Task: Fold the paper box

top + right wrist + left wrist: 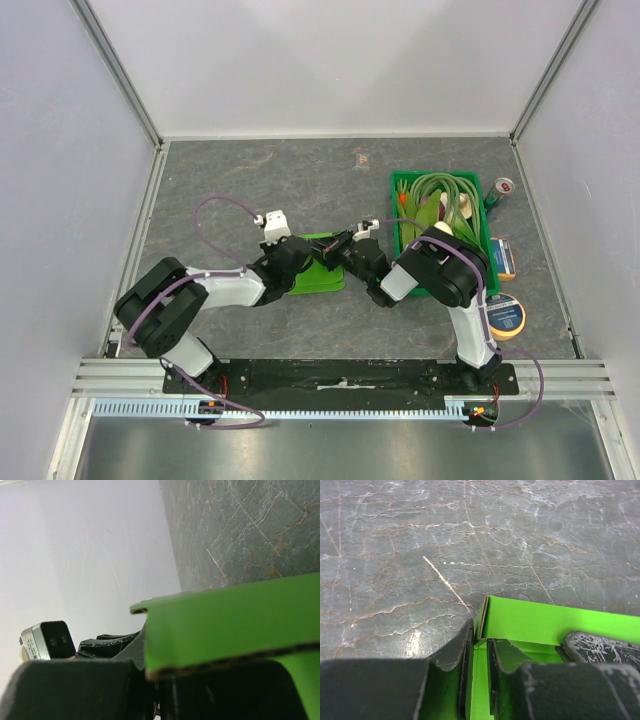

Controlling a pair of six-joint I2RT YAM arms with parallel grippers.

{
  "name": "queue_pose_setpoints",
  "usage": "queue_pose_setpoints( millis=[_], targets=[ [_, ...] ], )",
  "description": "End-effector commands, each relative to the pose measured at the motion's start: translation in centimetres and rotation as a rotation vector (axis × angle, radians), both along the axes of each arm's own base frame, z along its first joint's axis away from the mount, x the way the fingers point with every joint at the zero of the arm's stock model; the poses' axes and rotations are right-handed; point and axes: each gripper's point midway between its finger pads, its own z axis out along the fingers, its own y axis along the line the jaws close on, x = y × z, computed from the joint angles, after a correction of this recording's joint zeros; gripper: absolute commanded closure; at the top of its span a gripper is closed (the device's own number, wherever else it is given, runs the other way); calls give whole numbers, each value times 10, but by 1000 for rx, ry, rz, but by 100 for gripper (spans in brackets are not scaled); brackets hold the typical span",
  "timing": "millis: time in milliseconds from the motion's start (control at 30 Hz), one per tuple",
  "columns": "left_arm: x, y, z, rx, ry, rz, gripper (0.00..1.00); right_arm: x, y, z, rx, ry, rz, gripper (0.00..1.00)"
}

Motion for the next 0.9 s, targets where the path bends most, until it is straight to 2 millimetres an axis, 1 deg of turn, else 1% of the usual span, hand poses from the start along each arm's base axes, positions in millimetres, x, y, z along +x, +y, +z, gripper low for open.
queue_pose_setpoints(
  millis=[0, 233, 267, 300, 333, 367, 400, 433, 467, 500, 533, 567, 600, 633, 667, 700, 733, 767, 800, 833, 867],
  targets=[
    [-11, 64, -19, 200, 48, 293, 98, -31, 9, -18, -4, 103, 50, 100],
    [-13, 66, -28, 202, 68, 324, 98, -31, 11, -17, 7, 135, 30, 100],
    [-9, 60, -27, 173, 51, 313, 98, -30, 11, -17, 3, 138, 27, 100],
    [-10, 58, -28, 160, 47, 292, 98, -30, 11, -16, 3, 134, 26, 100],
    [-9, 56, -27, 186, 48, 238, 98, -31, 11, -16, -3, 138, 27, 100],
    [-4, 43, -24, 122, 23, 196, 98, -30, 11, -16, -5, 138, 27, 100],
    [-9, 45, -26, 120, 28, 165, 98, -30, 12, -14, -4, 130, 29, 100],
    [-10, 41, -23, 95, 16, 137, 96, -29, 11, -16, -10, 126, 28, 100],
    [-12, 35, -23, 61, 21, 100, 84, -30, 11, -17, -12, 126, 30, 100],
    [-16, 35, -25, 35, 16, 82, 78, -30, 11, -18, -14, 126, 32, 100],
    [-16, 31, -15, 12, -5, 50, 72, -31, 10, -19, -14, 124, 34, 100],
    [-24, 31, -20, 0, 11, 19, 60, -31, 10, -19, -13, 123, 38, 100],
    [-24, 28, -14, -30, -10, 3, 56, -31, 10, -19, -14, 122, 39, 100],
    [-25, 25, -1, -71, -45, -19, 53, -31, 10, -19, -17, 119, 39, 100],
    [-35, 23, -4, -96, -41, -71, 45, -31, 9, -19, -22, 112, 40, 100],
    [-38, 21, 1, -113, -59, -100, 35, -29, 7, -16, -23, 105, 36, 100],
    [-41, 21, 5, -134, -74, -111, 29, -29, 5, -19, -31, 106, 32, 100],
    [-48, 25, 13, -163, -100, -124, 26, -29, 4, -18, -30, 108, 33, 100],
    [-51, 28, 16, -171, -112, -126, 26, -27, 1, -18, -29, 109, 29, 100],
    [-56, 32, 16, -171, -110, -123, 27, -27, 1, -18, -26, 107, 32, 100],
    [-61, 39, 21, -188, -135, -114, 28, -27, 1, -17, -23, 106, 32, 100]
  ],
)
